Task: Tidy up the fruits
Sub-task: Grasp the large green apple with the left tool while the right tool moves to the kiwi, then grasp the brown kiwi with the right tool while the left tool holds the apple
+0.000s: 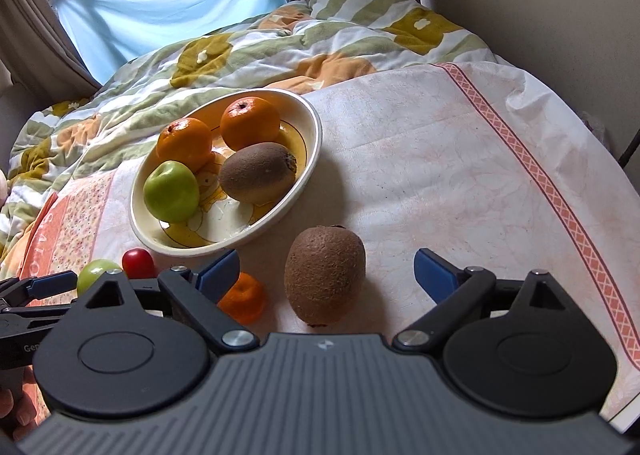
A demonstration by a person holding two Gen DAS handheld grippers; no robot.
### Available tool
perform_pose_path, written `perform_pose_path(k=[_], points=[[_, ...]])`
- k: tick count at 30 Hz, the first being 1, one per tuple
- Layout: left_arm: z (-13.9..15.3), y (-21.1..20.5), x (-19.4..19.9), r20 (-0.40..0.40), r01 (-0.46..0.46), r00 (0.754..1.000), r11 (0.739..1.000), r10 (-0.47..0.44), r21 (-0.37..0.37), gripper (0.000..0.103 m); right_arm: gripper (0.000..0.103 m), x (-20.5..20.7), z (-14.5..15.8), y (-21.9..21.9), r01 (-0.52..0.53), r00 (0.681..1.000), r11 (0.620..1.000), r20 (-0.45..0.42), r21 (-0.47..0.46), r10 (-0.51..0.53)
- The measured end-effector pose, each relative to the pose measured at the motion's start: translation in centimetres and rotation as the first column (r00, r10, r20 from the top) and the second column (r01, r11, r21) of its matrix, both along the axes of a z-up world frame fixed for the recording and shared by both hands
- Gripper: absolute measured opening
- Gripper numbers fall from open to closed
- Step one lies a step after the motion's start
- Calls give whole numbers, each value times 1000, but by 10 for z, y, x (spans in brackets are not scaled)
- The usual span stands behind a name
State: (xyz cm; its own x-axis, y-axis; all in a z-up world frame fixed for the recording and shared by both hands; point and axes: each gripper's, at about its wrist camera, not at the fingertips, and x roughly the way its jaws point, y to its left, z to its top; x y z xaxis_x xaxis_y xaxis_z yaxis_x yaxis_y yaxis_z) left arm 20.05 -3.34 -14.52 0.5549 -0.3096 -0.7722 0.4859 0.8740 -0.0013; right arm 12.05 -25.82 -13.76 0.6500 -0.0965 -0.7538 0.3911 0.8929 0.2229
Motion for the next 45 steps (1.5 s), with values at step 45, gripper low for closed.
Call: perform_pose_path(k=[45], points=[[0,33,-24,-49,-41,998,999,40,-12,61,65,16,-27,13,-14,998,999,-59,-33,12]])
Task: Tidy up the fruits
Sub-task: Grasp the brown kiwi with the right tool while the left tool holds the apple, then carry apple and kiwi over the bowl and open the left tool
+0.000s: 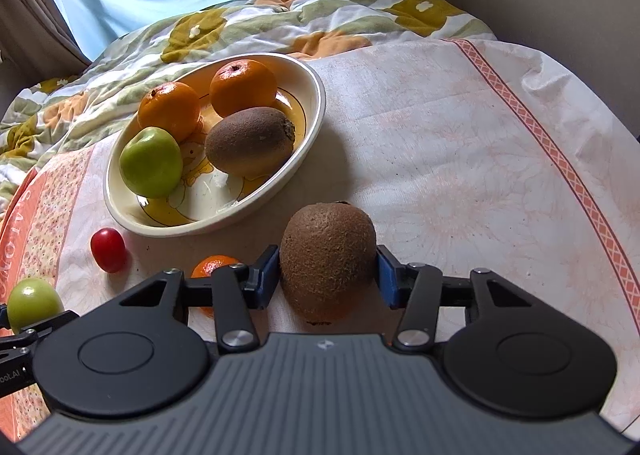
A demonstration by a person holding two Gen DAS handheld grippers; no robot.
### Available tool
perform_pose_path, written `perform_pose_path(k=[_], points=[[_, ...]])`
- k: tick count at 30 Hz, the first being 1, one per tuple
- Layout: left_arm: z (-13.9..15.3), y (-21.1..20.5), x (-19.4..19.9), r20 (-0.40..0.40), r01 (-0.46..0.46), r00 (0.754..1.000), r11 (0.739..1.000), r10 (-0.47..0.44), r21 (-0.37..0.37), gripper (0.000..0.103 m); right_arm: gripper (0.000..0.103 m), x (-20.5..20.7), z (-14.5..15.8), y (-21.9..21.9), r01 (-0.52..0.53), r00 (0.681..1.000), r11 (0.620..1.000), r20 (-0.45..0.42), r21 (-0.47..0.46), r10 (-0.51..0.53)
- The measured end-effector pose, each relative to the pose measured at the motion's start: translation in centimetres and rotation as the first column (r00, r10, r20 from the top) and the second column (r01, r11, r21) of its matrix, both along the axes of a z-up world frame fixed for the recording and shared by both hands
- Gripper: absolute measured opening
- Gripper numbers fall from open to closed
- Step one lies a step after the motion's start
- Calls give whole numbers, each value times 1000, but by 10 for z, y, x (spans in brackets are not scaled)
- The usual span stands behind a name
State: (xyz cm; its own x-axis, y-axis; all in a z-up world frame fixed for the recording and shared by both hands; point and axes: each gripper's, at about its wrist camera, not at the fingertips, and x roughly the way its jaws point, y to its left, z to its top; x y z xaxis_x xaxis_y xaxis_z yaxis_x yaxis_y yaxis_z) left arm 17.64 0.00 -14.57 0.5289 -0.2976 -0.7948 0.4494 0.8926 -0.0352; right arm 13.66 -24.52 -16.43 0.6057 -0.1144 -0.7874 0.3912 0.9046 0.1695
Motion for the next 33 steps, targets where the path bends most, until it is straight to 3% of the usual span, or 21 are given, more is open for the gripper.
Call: perform_pose_path(k=[10,24,33], points=[[14,8,-12,19,-3,1000,1000,4,-16,61,64,-11,16,3,-4,999,1000,42,16,3],[82,2,-32,95,6,995,997,1,-72,61,64,-47,99,3,-39,990,999,135,18,36],[112,-31,-28,150,37,988,995,-23,-93,61,64,-42,136,-12,-109,976,994,188,2,106]])
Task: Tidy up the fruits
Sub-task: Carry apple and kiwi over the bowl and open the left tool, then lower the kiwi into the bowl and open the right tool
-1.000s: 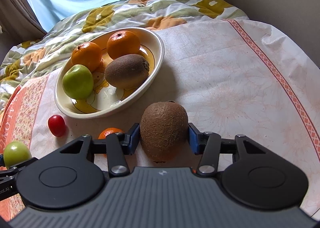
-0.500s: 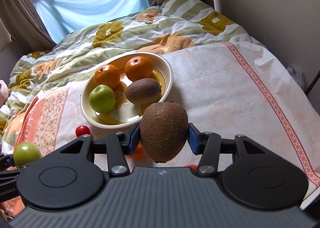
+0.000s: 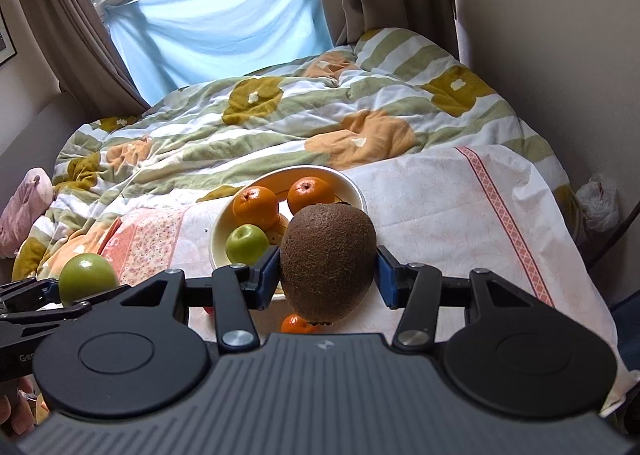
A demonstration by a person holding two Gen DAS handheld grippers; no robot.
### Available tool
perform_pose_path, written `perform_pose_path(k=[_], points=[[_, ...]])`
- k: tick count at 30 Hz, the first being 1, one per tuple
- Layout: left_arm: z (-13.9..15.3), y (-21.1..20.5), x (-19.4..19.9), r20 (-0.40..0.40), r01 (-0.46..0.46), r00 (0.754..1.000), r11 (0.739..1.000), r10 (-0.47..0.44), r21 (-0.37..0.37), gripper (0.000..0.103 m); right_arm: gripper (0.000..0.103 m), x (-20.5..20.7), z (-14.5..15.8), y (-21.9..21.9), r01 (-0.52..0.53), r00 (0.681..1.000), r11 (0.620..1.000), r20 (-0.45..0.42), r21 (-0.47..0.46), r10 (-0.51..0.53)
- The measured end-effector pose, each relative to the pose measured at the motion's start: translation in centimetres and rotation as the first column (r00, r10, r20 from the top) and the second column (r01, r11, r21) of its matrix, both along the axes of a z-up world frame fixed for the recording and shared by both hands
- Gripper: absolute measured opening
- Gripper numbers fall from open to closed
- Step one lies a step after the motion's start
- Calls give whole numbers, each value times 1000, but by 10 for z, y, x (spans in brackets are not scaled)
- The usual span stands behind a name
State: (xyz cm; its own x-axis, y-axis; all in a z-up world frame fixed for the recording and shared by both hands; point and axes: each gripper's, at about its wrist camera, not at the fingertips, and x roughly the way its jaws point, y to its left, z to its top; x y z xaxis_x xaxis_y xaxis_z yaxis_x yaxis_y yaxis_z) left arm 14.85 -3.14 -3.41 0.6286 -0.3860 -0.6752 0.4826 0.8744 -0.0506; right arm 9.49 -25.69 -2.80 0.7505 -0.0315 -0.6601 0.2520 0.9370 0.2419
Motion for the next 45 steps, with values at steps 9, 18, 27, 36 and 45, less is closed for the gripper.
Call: perform_pose_path(k=[9,18,27,36,45], points=[[-11,-53,27,-9,-5,1000,1000,5,16,60,64,49,-3,-29,-86,996,996,-2,9,86],[-50,-101,59,-57,-8,998,997,12,71,60,64,107,-18,-60,-169,985,986,-36,-4,169],[-79,-133,74,-62,-18,998,984,29,177,60,64,151,-46,-73,-264,959,964,-99,26,266],[-83,-147,72,-51,4,999,978,7,209,51,64,168,-57,-73,-314,942,947,-104,60,319],[-65,-140,64,1,6,1000,978,-6,209,103,64,169,-50,-70,-340,934,938,-89,69,345]])
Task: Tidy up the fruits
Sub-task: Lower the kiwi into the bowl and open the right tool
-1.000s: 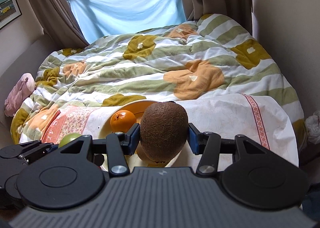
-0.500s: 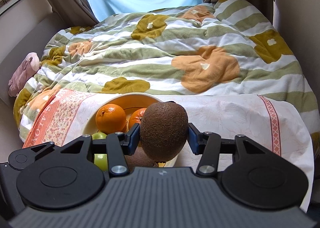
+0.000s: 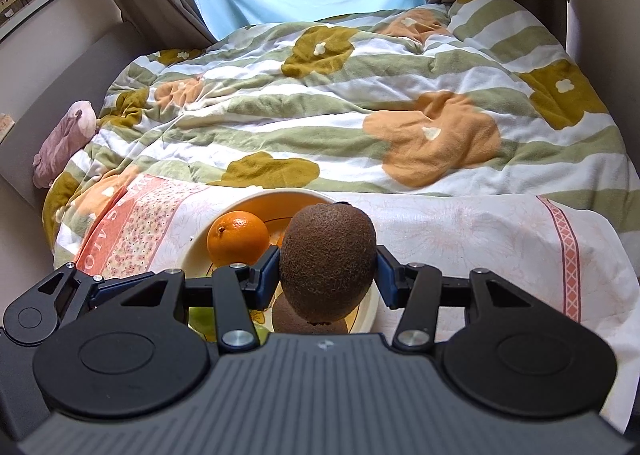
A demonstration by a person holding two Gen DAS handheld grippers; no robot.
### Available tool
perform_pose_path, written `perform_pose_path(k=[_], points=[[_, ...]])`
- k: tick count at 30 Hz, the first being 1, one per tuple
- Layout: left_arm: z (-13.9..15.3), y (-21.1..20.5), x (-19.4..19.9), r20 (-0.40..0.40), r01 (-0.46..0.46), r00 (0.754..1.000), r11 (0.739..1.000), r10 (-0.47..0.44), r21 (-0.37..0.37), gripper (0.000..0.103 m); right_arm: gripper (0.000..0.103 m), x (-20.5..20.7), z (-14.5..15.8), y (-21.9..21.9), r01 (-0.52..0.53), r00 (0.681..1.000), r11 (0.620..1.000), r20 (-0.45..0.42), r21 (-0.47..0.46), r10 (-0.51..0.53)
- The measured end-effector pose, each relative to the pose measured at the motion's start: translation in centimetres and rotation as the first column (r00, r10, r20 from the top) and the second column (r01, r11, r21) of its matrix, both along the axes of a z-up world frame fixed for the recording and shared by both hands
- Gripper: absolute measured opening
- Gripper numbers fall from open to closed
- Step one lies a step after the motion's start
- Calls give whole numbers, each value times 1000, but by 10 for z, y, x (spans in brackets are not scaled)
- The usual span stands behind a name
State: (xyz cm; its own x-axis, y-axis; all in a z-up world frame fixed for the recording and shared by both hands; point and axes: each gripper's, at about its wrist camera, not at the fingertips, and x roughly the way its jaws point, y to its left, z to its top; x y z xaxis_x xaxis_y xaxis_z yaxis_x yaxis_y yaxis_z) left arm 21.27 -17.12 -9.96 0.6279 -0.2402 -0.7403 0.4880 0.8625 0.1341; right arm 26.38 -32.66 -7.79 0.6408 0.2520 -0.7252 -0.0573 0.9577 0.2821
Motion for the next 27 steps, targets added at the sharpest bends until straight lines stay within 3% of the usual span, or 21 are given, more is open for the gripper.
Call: perform_pose_path(k=[14,23,26,27], points=[[4,46,-2,-42,-128,991,992,127,-20,103,64,15,-13,52,-205,979,977,-9,-50,205],[3,68,-10,-65,-194,979,981,192,-28,103,65,19,-34,79,-254,967,964,-25,-73,253],[1,72,-12,-73,-207,976,978,204,-29,103,74,18,-34,81,-239,971,968,-7,-84,239],[1,73,-13,-74,-208,976,978,205,-30,103,92,17,-33,81,-234,972,968,4,-87,235]])
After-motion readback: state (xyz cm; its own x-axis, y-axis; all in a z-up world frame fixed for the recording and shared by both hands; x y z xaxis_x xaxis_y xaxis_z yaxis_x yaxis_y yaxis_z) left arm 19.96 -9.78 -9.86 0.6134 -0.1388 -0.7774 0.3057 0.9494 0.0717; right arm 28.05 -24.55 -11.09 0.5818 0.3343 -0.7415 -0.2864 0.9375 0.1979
